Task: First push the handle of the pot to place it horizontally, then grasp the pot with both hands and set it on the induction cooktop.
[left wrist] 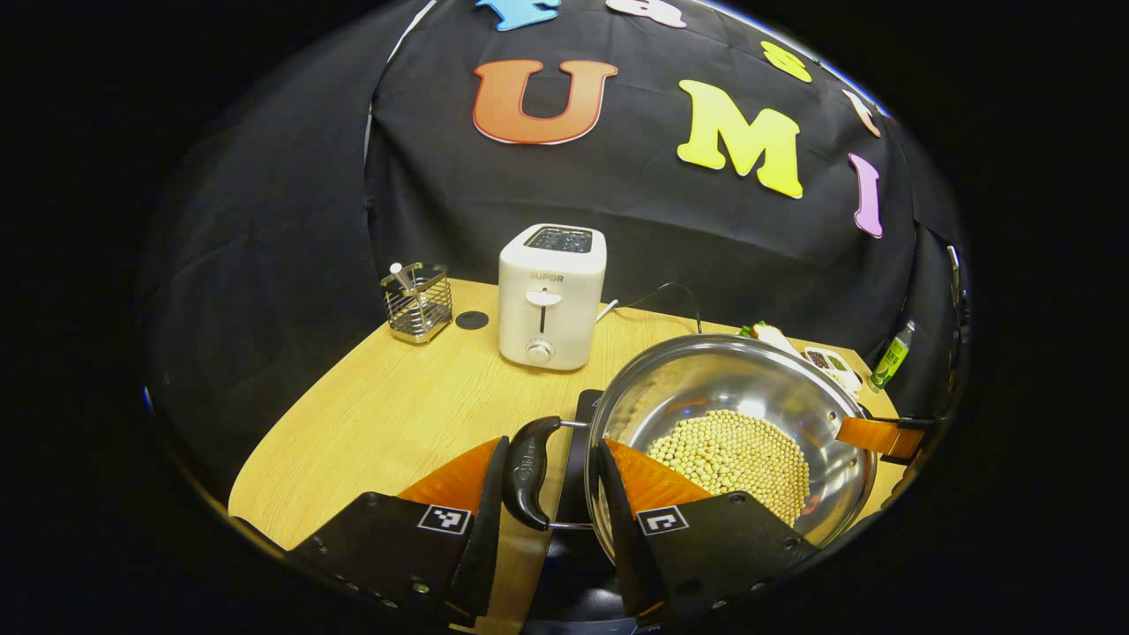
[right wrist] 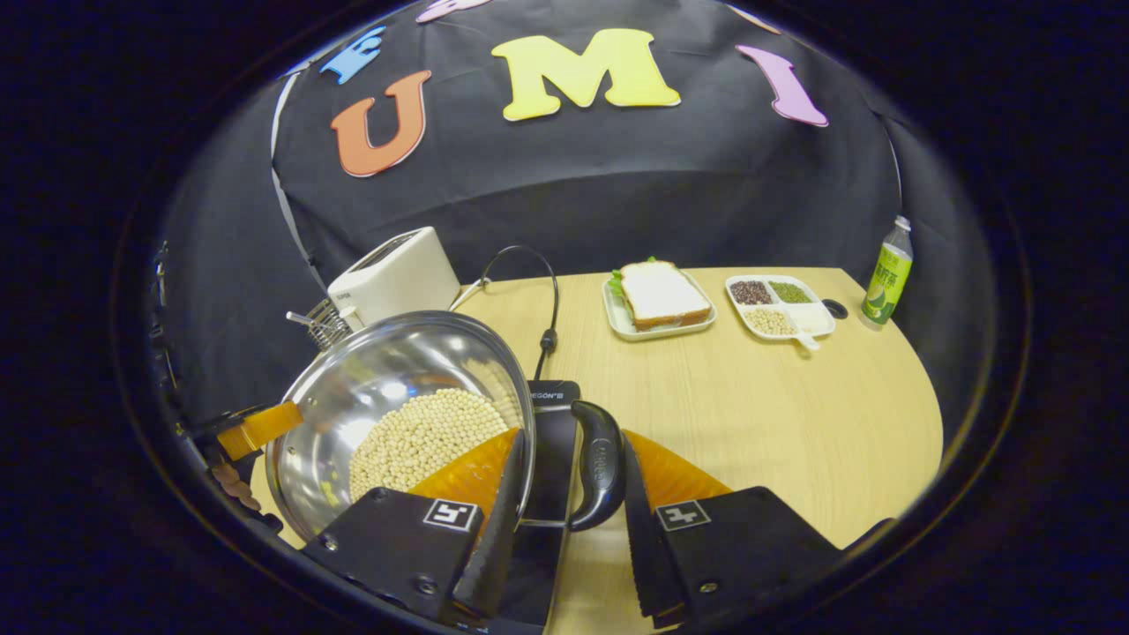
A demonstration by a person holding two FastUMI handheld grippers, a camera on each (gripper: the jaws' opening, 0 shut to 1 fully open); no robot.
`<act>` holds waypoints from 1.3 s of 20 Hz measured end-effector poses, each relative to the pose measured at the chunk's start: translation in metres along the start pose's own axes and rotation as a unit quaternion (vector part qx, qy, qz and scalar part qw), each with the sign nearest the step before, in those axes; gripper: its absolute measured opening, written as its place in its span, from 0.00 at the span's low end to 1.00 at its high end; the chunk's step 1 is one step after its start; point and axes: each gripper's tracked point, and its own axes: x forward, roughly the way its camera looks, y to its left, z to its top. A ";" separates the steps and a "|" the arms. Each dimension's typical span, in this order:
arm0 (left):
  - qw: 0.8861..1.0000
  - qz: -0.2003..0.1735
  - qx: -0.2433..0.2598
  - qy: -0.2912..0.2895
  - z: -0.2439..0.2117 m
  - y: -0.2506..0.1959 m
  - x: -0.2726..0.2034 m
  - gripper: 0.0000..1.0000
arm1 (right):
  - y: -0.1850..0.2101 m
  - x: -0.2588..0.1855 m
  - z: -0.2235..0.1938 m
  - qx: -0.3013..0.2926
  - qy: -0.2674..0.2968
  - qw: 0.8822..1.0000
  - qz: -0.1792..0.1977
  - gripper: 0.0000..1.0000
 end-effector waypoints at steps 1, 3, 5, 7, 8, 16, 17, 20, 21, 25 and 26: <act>1.000 -0.001 -0.001 -0.001 0.000 0.000 0.002 0.54 | -0.001 0.002 -0.001 0.000 0.001 1.000 0.001 0.58; 1.000 -0.004 0.002 -0.006 -0.002 -0.001 0.003 0.54 | -0.003 0.004 -0.005 0.012 0.007 1.000 0.008 0.59; 1.000 -0.006 -0.008 -0.014 0.002 0.000 0.003 0.54 | -0.004 0.004 -0.003 0.019 -0.001 1.000 0.011 0.59; 1.000 -0.005 0.001 -0.017 -0.001 0.001 0.001 0.54 | -0.002 0.004 -0.003 0.027 -0.010 0.999 0.017 0.59; 1.000 -0.007 0.006 -0.019 0.000 0.001 0.000 0.53 | -0.002 0.005 -0.003 0.028 -0.012 0.999 0.020 0.59; 0.999 -0.009 -0.023 -0.035 0.002 0.000 -0.002 0.56 | -0.003 0.004 -0.001 0.040 -0.036 0.999 0.010 0.63; 0.999 -0.015 -0.028 -0.033 0.000 -0.001 -0.002 0.59 | -0.003 0.002 -0.001 0.039 -0.040 0.998 0.010 0.64; 0.999 -0.020 -0.034 -0.035 -0.001 0.006 -0.009 0.78 | -0.009 -0.016 0.001 0.028 -0.059 0.998 -0.006 0.70; 0.998 -0.013 -0.035 -0.042 0.002 0.013 -0.012 0.88 | -0.012 -0.024 0.005 0.022 -0.073 0.997 -0.013 0.75; 0.996 -0.023 -0.054 -0.073 0.013 0.014 -0.051 0.79 | -0.014 -0.063 0.015 0.001 -0.105 0.994 -0.018 0.81; 0.995 -0.023 -0.052 -0.085 0.016 0.014 -0.065 0.80 | -0.016 -0.076 0.019 -0.011 -0.119 0.993 -0.021 0.81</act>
